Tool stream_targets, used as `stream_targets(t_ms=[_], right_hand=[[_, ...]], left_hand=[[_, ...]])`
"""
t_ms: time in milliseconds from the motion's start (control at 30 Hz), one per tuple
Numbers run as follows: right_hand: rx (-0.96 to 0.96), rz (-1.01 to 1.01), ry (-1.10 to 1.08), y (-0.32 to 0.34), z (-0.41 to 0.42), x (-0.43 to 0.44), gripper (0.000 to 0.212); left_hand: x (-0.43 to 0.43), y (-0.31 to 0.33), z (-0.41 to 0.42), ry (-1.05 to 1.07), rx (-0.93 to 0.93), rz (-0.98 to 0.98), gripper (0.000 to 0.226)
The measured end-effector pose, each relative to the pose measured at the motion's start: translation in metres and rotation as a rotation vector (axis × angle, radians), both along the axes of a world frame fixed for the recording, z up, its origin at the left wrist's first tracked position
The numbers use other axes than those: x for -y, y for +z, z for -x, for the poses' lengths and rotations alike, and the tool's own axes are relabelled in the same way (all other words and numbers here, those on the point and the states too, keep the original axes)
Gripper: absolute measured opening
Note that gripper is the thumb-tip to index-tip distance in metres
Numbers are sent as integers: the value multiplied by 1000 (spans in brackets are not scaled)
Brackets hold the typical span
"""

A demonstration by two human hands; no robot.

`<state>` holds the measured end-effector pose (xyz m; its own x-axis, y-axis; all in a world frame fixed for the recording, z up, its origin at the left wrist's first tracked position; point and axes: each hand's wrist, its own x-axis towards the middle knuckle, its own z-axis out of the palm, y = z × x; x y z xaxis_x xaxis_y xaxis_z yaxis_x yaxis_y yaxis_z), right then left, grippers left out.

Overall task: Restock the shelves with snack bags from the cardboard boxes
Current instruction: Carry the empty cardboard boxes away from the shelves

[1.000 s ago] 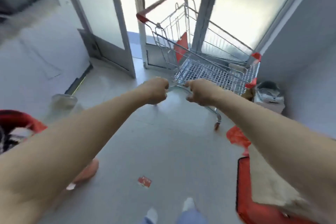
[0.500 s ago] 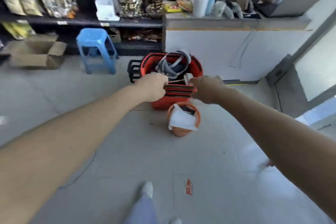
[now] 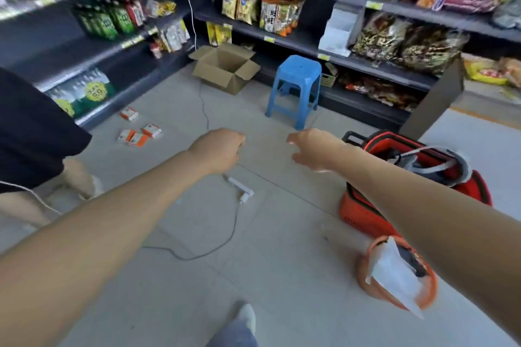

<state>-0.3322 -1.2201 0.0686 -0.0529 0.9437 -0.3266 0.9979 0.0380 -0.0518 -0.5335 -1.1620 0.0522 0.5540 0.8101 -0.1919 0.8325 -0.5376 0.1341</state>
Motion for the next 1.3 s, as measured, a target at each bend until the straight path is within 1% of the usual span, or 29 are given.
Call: stream_targets(t_ms=[100, 233, 333, 433, 633, 733, 967, 1167, 1300], right_hand=[[10, 8, 34, 0, 7, -48, 46], [30, 40, 50, -3, -9, -113, 46], [31, 61, 40, -8, -32, -164, 45], [35, 69, 65, -17, -62, -223, 38], [71, 61, 123, -13, -131, -354, 39], [98, 60, 164, -10, -153, -421, 38], [45, 70, 174, -30, -166, -573, 39], [62, 93, 180, -37, -171, -707, 39], [20, 73, 130, -40, -174, -798, 30]], left_hand=[[-47, 0, 7, 30, -10, 12, 24], [-107, -7, -9, 19, -51, -13, 27], [-153, -13, -31, 8, -107, -33, 29], [-207, -17, -60, 21, -140, -42, 27], [-323, -10, -119, 116, -148, -59, 32], [-376, -4, -137, 176, -131, -52, 32], [-508, -13, -148, 287, -135, -43, 31], [-641, -28, -156, 348, -97, 11, 32], [-732, -31, -160, 359, -106, 17, 30]])
